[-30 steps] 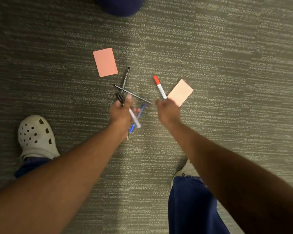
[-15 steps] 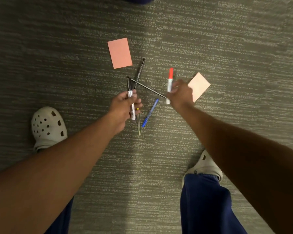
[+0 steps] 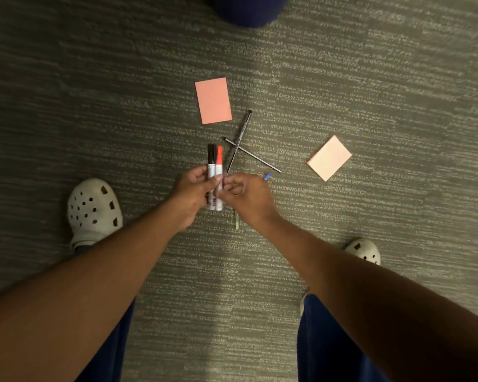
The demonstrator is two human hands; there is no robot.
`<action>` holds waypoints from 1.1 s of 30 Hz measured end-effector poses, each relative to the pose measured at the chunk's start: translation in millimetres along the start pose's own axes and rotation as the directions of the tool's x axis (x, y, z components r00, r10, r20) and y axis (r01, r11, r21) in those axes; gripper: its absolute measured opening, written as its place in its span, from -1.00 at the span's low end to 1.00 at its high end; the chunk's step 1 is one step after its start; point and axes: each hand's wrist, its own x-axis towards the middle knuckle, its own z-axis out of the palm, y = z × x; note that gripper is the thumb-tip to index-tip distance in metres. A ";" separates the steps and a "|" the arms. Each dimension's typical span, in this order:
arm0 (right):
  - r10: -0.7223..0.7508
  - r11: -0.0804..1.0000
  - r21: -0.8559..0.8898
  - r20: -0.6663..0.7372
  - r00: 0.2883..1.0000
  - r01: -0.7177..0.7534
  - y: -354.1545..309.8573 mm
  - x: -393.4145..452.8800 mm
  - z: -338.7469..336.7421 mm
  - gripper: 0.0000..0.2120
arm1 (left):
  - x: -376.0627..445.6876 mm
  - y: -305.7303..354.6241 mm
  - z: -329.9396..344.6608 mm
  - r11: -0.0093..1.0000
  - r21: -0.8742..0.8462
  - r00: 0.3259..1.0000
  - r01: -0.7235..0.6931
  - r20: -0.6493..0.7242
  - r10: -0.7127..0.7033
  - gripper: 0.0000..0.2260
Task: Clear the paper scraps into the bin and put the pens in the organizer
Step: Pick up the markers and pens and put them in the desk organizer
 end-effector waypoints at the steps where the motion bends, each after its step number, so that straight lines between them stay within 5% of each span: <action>1: -0.038 0.999 -0.021 0.076 0.996 0.040 0.1 1.6 0.0 -0.84 | 0.6 -0.4 -5.0 1.000 -0.002 1.000 0.000 -0.006 0.000 -0.79; 4: -0.044 0.993 -0.103 0.158 0.986 0.061 -1.5 10.5 -0.5 -0.90 | 2.8 -1.6 -13.2 1.000 0.016 0.998 0.009 -0.055 -0.008 -0.87; 7: 0.136 0.974 -0.166 -0.104 0.985 -0.152 -4.2 37.3 1.3 -0.79 | 5.0 0.2 -13.2 1.000 -0.025 0.992 -0.015 -0.125 0.012 -0.85; 11: 0.500 0.851 -0.002 -0.303 0.811 -0.525 -2.1 80.5 6.8 -0.64 | 5.7 -1.8 -10.5 0.998 -0.048 0.990 -0.043 -0.134 0.036 -0.83; 15: 0.568 0.798 -0.015 -0.315 0.760 -0.602 -5.9 106.9 8.4 -0.45 | 5.4 -7.7 -10.0 0.999 -0.020 0.993 -0.047 -0.106 0.045 -0.85; 19: 0.514 0.835 0.009 -0.370 0.774 -0.550 -3.9 110.4 -7.2 -0.66 | 3.4 -4.0 -12.2 0.998 -0.046 0.995 -0.041 -0.090 0.037 -0.78; 23: 0.206 0.869 -0.368 -0.343 0.917 -0.332 2.3 86.6 -37.5 -0.90 | -0.5 0.4 -13.5 0.995 -0.101 0.995 -0.008 -0.101 -0.003 -0.72; 27: 0.065 0.673 -0.726 -0.128 0.990 -0.139 5.5 83.7 -71.7 -0.86 | 0.6 -0.1 -10.4 0.993 -0.113 0.993 0.020 -0.115 -0.033 -0.70; 33: 0.088 0.533 -0.846 0.049 0.995 -0.006 12.9 94.2 -74.0 -0.86 | 6.6 0.1 -9.4 0.995 -0.102 0.995 0.005 -0.101 -0.015 -0.70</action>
